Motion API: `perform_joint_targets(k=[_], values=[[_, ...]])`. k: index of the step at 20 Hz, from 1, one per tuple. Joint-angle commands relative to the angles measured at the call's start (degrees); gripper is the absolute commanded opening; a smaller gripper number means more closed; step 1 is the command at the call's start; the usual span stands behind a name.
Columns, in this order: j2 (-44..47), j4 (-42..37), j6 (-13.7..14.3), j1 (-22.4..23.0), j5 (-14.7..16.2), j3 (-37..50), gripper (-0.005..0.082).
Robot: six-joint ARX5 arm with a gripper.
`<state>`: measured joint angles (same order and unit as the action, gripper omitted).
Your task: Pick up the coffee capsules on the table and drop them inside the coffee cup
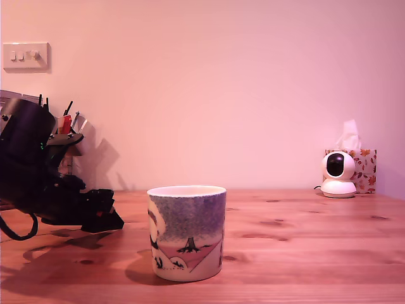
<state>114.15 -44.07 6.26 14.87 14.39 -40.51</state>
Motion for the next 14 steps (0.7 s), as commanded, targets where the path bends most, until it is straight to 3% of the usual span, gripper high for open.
perform_joint_targets(k=[1, 3, 8, 14], values=[[1.4, 0.87, 0.26, 0.31, 0.24, 0.13, 0.0492], [1.4, 0.72, 0.26, 0.31, 0.22, 0.13, 0.0481], [1.4, 0.76, 0.26, 0.31, 0.24, 0.13, 0.0296], [1.4, 0.09, 0.26, 0.31, 0.2, 0.13, 0.0283]])
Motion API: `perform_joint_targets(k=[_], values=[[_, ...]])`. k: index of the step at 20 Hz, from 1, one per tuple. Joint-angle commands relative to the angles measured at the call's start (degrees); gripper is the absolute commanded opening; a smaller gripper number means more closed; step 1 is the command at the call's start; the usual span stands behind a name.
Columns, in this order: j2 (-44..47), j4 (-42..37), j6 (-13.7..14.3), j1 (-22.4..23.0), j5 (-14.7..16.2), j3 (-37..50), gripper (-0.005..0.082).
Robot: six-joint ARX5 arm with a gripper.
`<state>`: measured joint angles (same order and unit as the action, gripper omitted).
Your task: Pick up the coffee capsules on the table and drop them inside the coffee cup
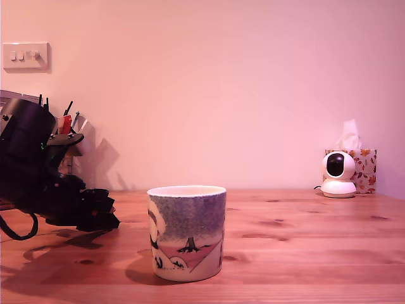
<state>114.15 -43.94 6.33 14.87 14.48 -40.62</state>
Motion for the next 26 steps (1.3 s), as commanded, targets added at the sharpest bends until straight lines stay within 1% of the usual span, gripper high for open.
perform_joint_targets(k=[1, 9, 12, 14, 19, 20, 24, 26], values=[[1.4, -0.28, 0.2, 0.31, 0.09, 0.24, 0.0282], [1.38, -1.49, 0.13, 0.31, 0.15, 0.24, 0.0195], [1.36, -1.51, 0.13, 0.31, 0.52, 0.24, 0.0192], [1.33, -1.53, 0.11, 0.31, 1.22, 0.24, 0.0174], [1.07, -1.42, -0.35, 0.31, 2.49, 0.24, 0.0173], [0.5, -0.87, -0.35, 0.31, 3.08, 0.24, 0.0173], [-2.58, 1.33, -0.5, 0.31, 3.87, 0.24, 0.0173], [-4.5, 3.61, -0.5, 0.31, 5.22, 0.24, 0.0173]])
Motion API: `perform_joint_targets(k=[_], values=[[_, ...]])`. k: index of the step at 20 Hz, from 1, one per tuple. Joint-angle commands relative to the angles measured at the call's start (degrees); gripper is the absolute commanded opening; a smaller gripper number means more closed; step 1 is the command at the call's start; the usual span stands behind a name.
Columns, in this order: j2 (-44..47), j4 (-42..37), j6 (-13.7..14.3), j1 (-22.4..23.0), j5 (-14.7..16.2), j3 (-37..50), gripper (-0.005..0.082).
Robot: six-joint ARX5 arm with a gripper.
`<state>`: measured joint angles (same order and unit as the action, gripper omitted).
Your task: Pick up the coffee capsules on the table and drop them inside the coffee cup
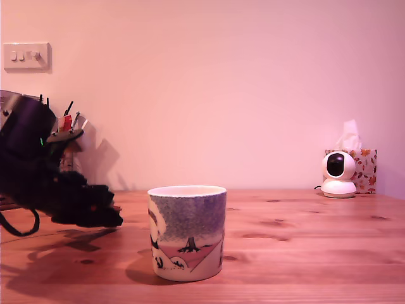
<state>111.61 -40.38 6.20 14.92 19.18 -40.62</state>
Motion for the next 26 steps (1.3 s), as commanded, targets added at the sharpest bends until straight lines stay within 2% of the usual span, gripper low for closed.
perform_joint_targets(k=[1, 6, 12, 14, 16, 19, 25, 26], values=[[-3.21, 1.79, -0.37, 0.26, 1.57, 0.24, 0.0173], [-9.49, 10.01, -0.33, 0.26, 5.84, 0.24, 0.0173], [-16.41, 21.0, 0.17, 0.26, 6.56, 0.24, 0.0173], [-18.78, 23.74, 0.39, 0.26, 8.52, 0.24, 0.0173], [-21.03, 26.8, 1.86, 0.26, 11.67, 0.24, 0.0173], [-23.96, 30.29, 2.47, 0.55, 14.21, 0.24, 0.0183], [-28.15, 34.73, 3.58, 2.43, 15.17, 0.24, 0.0183], [-28.92, 35.58, 4.59, 2.89, 15.56, 0.24, 0.0183]])
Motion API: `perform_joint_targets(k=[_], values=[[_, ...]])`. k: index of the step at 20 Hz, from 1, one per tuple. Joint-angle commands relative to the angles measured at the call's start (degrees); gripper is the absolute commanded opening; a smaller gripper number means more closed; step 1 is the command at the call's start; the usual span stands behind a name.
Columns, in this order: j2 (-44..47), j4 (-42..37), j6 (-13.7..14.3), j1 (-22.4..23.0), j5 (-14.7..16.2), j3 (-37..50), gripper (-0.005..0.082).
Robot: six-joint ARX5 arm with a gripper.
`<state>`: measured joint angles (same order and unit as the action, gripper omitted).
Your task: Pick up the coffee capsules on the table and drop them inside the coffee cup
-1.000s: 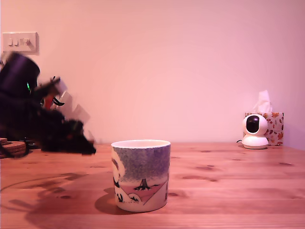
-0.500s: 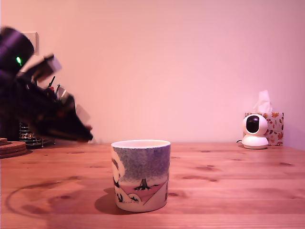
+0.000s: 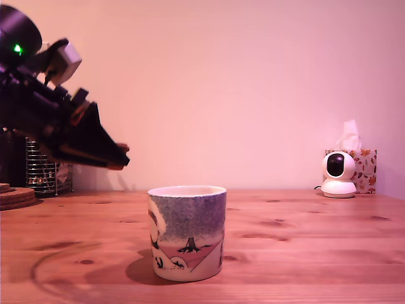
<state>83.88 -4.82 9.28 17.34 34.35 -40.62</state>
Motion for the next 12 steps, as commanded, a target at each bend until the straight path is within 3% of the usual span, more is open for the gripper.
perform_joint_targets(k=[1, 8, 12], values=[[-1.95, 1.01, 1.97, 0.94, 0.76, 0.24, 0.0183], [-6.51, 7.72, 7.61, 5.25, 3.48, 0.24, 0.0183], [-7.13, 7.87, 8.81, 7.93, 4.28, 0.24, 0.0183]])
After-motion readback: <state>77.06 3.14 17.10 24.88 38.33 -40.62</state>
